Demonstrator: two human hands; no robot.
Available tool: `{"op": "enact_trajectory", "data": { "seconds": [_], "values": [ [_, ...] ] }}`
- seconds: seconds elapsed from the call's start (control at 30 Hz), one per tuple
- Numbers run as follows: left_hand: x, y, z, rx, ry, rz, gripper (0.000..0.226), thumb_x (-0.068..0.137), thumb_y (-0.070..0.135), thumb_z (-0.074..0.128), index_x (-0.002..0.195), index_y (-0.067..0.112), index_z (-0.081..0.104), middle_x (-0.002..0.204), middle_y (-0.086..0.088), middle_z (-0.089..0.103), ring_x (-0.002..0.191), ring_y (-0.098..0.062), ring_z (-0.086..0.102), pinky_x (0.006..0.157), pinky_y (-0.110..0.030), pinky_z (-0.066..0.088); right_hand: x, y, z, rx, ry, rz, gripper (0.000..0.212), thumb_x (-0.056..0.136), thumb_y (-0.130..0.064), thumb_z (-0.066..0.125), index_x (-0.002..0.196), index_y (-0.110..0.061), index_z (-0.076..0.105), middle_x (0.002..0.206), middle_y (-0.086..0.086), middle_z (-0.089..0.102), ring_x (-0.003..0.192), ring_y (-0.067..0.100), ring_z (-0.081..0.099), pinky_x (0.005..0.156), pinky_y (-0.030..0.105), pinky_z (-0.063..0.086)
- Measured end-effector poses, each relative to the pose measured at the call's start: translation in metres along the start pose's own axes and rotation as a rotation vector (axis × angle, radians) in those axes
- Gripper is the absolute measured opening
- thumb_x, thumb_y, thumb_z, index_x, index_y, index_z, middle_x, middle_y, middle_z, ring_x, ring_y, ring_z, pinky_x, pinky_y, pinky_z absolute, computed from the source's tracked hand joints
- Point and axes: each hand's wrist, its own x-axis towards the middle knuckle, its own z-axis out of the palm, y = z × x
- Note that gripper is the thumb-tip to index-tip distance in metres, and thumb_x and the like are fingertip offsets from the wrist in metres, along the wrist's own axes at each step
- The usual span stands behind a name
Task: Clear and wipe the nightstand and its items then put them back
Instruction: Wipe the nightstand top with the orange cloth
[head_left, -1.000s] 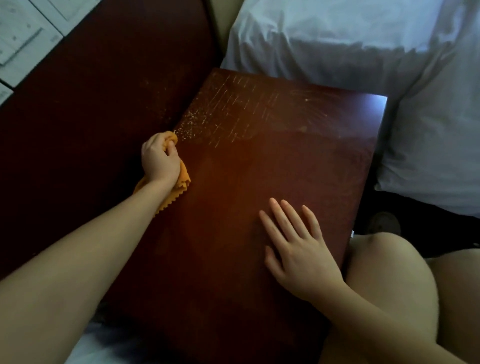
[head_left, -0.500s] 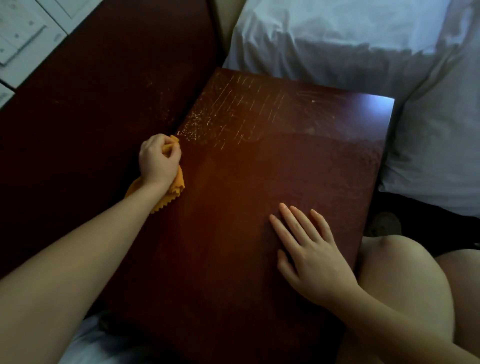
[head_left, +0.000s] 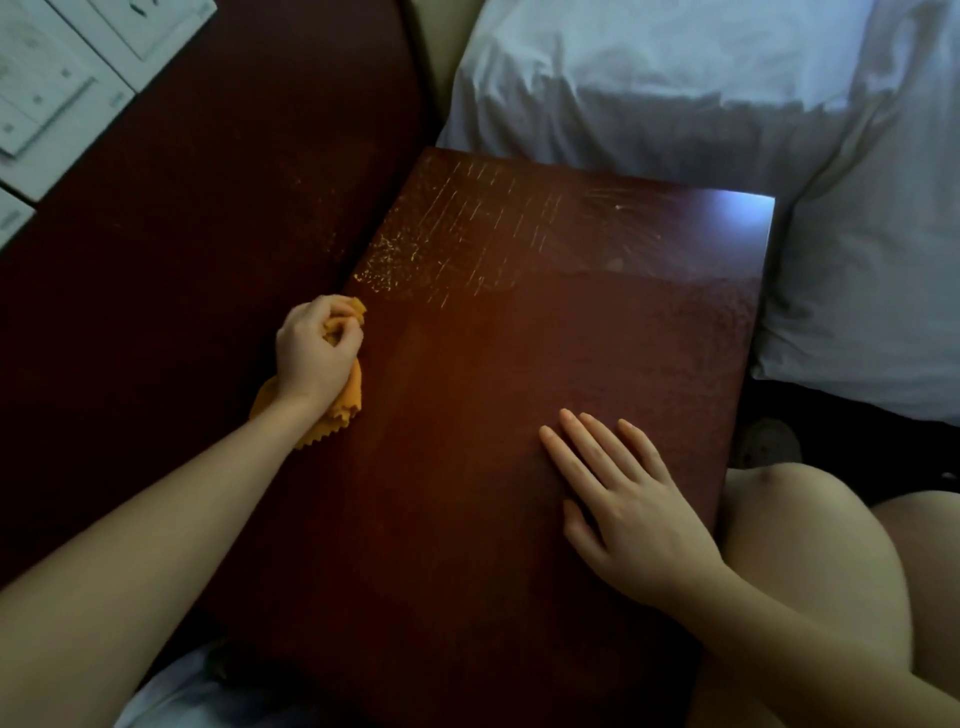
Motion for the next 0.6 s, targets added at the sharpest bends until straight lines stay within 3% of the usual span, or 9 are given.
{"op": "enact_trajectory", "data": {
  "seconds": [0.13,0.3,0.47,0.6],
  "values": [
    [0.023,0.004,0.008,0.013,0.074,-0.124,0.016,0.091,0.015,0.050,0.102,0.008,0.060,0.108,-0.008,0.062,0.105,-0.022,0.054,0.085,-0.025,0.039,0.001,0.000,0.001,0.006,0.001,0.003,0.057,0.085,-0.032,0.037,0.139,-0.014,0.040,0.142,0.010,0.043,0.131,0.026,0.041,0.108,0.041,0.019],
    [0.037,0.007,0.013,0.002,0.019,-0.077,0.019,0.093,0.018,0.049,0.106,0.011,0.060,0.114,-0.007,0.060,0.110,-0.021,0.052,0.088,-0.024,0.038,0.001,0.000,0.001,0.000,-0.010,0.013,0.057,0.086,-0.033,0.037,0.139,-0.013,0.041,0.142,0.010,0.043,0.131,0.026,0.041,0.109,0.040,0.017],
    [0.024,0.005,0.006,0.003,-0.041,0.019,0.015,0.090,0.017,0.052,0.099,0.009,0.063,0.114,-0.006,0.061,0.110,-0.021,0.052,0.093,-0.033,0.040,0.000,-0.001,-0.001,0.007,-0.015,0.015,0.057,0.085,-0.032,0.037,0.138,-0.012,0.043,0.141,0.011,0.044,0.130,0.027,0.043,0.108,0.041,0.019],
    [0.018,0.002,0.007,-0.001,-0.004,0.026,0.015,0.090,0.017,0.053,0.097,0.009,0.064,0.112,-0.005,0.063,0.107,-0.020,0.053,0.091,-0.032,0.041,0.000,0.000,-0.001,0.004,-0.005,0.013,0.057,0.085,-0.032,0.037,0.138,-0.013,0.044,0.141,0.010,0.044,0.130,0.026,0.043,0.108,0.040,0.019]
  ]
}}
